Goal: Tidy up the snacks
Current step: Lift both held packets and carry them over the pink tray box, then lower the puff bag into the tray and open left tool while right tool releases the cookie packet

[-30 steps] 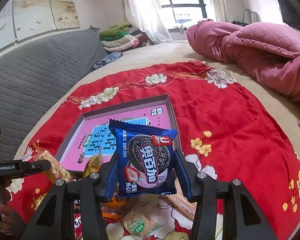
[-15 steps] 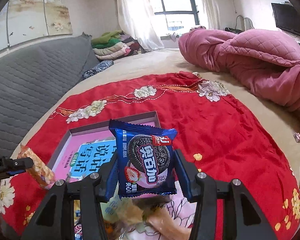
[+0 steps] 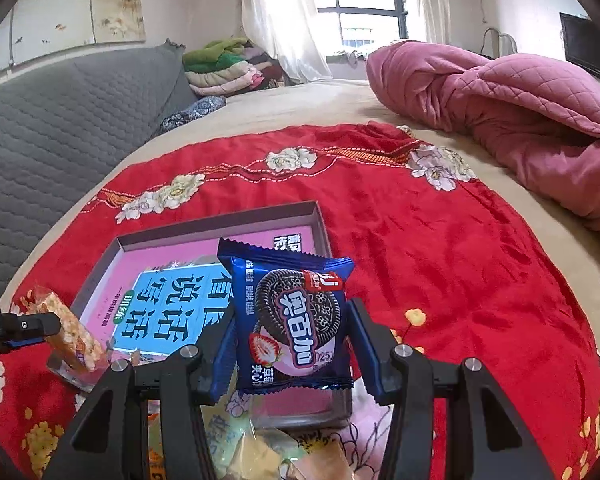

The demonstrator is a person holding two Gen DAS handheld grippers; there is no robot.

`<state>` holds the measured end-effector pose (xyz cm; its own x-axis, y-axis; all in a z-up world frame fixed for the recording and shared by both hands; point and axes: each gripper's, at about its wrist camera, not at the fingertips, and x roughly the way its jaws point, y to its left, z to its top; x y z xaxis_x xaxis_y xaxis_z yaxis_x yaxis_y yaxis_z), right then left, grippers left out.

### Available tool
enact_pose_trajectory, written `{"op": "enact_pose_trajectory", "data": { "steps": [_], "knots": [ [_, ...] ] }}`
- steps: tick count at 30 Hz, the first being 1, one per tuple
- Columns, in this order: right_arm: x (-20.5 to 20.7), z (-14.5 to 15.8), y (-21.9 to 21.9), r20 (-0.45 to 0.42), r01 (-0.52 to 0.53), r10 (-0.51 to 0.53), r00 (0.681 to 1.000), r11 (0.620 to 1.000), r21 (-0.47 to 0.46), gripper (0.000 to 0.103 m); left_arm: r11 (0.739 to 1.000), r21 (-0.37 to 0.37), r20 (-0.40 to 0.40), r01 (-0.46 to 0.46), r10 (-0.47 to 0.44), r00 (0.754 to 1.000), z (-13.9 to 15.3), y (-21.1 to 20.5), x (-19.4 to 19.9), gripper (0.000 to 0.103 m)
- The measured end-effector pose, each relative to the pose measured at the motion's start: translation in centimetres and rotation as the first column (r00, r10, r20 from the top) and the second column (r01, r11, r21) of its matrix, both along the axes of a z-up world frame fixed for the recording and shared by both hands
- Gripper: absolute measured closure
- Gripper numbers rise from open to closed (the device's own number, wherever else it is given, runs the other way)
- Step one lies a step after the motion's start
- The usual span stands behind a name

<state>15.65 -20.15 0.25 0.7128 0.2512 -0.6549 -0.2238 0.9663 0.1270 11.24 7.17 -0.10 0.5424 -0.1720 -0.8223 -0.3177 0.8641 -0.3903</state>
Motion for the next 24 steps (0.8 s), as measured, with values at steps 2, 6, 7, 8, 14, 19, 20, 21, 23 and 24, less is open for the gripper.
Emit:
{"op": "enact_pose_trajectory", "data": {
  "steps": [2, 6, 7, 8, 14, 19, 20, 21, 23, 24],
  "knots": [
    [0.4, -0.4, 0.4, -0.011, -0.011, 0.011, 1.000, 1.000, -0.015, 0.052, 1.000, -0.001, -0.003, 0.001, -0.001, 1.000, -0.1, 0.0, 0.2, 0.055],
    [0.7, -1.2, 1.0, -0.028, -0.021, 0.020, 0.999, 0.999, -0.028, 0.052, 1.000, 0.005, -0.001, 0.007, -0.007, 1.000, -0.3, -0.1, 0.3, 0.055],
    [0.8, -1.5, 1.1, -0.035, -0.024, 0.022, 0.999, 0.999, -0.034, 0.052, 1.000, 0.005, -0.001, 0.006, -0.006, 1.000, -0.3, -0.1, 0.4, 0.055],
    [0.8, -1.7, 1.2, -0.042, -0.027, 0.026, 0.999, 0.999, -0.036, 0.052, 1.000, 0.004, 0.000, 0.005, -0.005, 1.000, -0.3, -0.1, 0.4, 0.055],
    [0.7, -2.6, 1.4, -0.067, -0.041, 0.038, 0.997, 0.998, -0.049, 0.052, 1.000, 0.021, -0.011, 0.002, -0.001, 1.000, -0.7, 0.0, 1.2, 0.055],
    [0.7, -3.0, 1.4, -0.088, -0.043, 0.037, 0.995, 0.997, -0.064, 0.051, 1.000, 0.020, -0.062, -0.009, 0.010, 0.998, -2.2, 0.3, 2.0, 0.055],
    [0.7, -3.1, 1.4, -0.094, -0.044, 0.038, 0.995, 0.997, -0.064, 0.051, 1.000, 0.023, -0.064, -0.009, 0.010, 0.998, -2.4, 0.3, 2.0, 0.055],
    [0.6, -3.2, 1.3, -0.093, -0.044, 0.038, 0.995, 0.997, -0.065, 0.051, 0.999, 0.032, -0.067, -0.007, 0.009, 0.998, -2.5, 0.3, 2.0, 0.055],
    [0.6, -3.1, 1.3, -0.091, -0.043, 0.036, 0.995, 0.997, -0.066, 0.051, 0.999, 0.041, -0.073, -0.007, 0.010, 0.997, -2.8, 0.3, 1.9, 0.055],
    [0.6, -3.1, 1.2, -0.092, -0.042, 0.036, 0.995, 0.997, -0.064, 0.051, 0.999, 0.035, -0.074, -0.007, 0.009, 0.997, -2.9, 0.3, 1.8, 0.055]
  ]
}}
